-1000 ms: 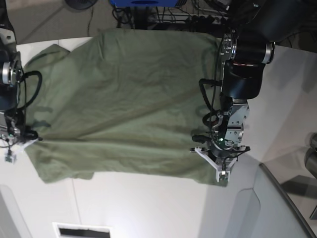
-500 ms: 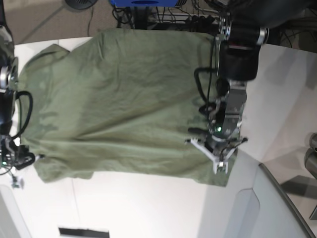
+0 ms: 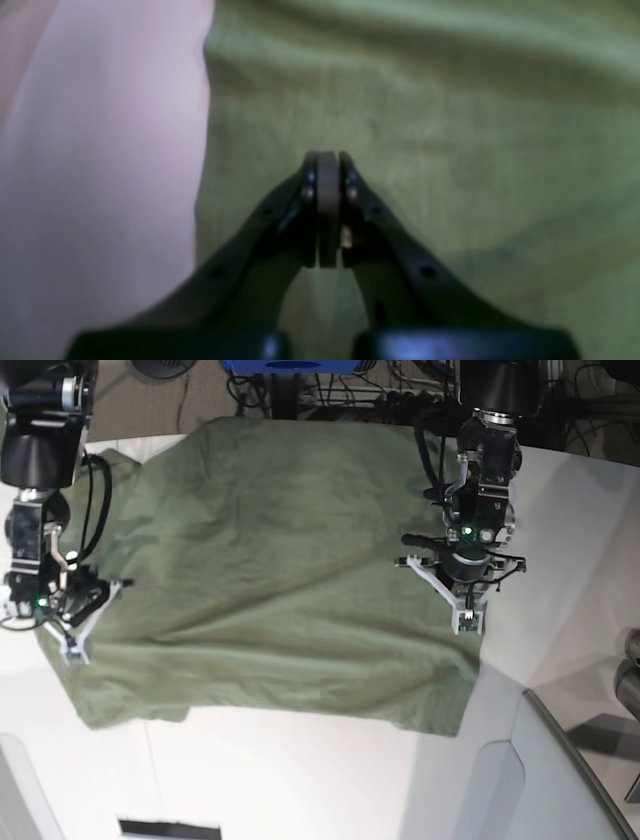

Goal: Layout the t-shirt on the table in an organized manner, then fold the t-shirt properly
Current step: 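Regrasp the shirt edge with both grippers and smooth it flat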

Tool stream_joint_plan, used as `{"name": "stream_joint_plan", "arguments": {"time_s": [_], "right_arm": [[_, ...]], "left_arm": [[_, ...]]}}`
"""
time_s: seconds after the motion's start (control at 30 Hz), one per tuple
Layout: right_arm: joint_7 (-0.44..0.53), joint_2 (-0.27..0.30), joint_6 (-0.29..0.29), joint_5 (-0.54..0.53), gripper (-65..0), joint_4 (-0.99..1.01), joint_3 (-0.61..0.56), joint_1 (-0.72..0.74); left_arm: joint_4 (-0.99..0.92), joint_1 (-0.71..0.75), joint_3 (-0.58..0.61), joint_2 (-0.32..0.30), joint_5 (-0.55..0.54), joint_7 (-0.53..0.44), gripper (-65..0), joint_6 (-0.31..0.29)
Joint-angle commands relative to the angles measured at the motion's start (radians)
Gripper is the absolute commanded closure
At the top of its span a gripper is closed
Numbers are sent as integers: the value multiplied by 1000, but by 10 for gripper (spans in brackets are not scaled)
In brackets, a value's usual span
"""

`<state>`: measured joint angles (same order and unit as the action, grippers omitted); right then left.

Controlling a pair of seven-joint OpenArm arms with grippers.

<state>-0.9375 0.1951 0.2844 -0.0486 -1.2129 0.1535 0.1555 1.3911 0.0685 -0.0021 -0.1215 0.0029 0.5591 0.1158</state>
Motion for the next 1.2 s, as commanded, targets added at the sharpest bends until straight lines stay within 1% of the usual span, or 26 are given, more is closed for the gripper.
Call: {"name": "stream_joint_plan", "arguments": {"time_s": [0.0, 0.07, 0.23, 0.27, 0.4, 0.5, 0.57, 0.63, 0.7, 0.8, 0.87, 0.9, 0.93, 0.97, 1.0, 1.07, 1.1, 1.17], "right_arm": [[21, 11, -4, 0, 0, 9, 7, 31], [33, 11, -4, 0, 0, 83, 7, 43], [185, 20, -6, 3, 0, 338, 7, 108], [216, 39, -6, 3, 0, 387, 7, 123], [348, 62, -6, 3, 0, 554, 4, 189], [409, 88, -6, 3, 0, 641, -1, 246], [433, 93, -6, 3, 0, 669, -2, 278], [446, 93, -6, 5, 0, 672, -2, 299], [461, 93, -6, 5, 0, 672, -4, 318], [526, 93, -6, 5, 0, 671, -4, 336], [555, 94, -6, 5, 0, 641, -4, 338], [545, 94, -6, 5, 0, 598, -1, 333], [507, 96, -6, 5, 0, 543, 2, 327], [450, 106, -6, 3, 0, 486, 5, 312], [371, 116, -6, 2, 0, 404, 8, 289], [245, 117, -6, -1, 0, 221, 54, 221], [199, 105, -6, -1, 0, 118, 102, 177], [136, 56, -3, -1, -2, -58, 189, 98]], "left_arm": [[-3, -11, -2, -7, 7, -17, 0, 5], [-31, -16, -5, -10, 7, -18, 0, 5], [-104, -63, 4, -10, 9, -20, 0, 5], [-115, -74, 4, -10, 9, -20, 0, 5], [-181, -140, 6, -4, 9, -23, 0, 5], [-256, -217, 6, -2, 9, -24, 0, 5], [-313, -272, 6, 0, 9, -63, 0, 5], [-387, -321, 6, 0, 9, -139, 0, 5], [-477, -375, 6, 1, 9, -193, 0, 5], [-638, -465, 7, 19, 9, -274, 0, 5], [-694, -502, 7, 26, 9, -308, 0, 5], [-692, -508, 6, 27, 9, -311, 0, 5], [-672, -511, 6, 27, -1, -310, 0, 3], [-637, -508, 6, 27, -2, -310, 0, 3], [-588, -488, 4, 27, -2, -305, 0, 3], [-470, -436, -2, 27, -2, -251, 0, 2], [-399, -410, 6, 26, -2, -215, 0, 2], [-272, -336, 6, 24, -2, -152, 0, 2]]}}
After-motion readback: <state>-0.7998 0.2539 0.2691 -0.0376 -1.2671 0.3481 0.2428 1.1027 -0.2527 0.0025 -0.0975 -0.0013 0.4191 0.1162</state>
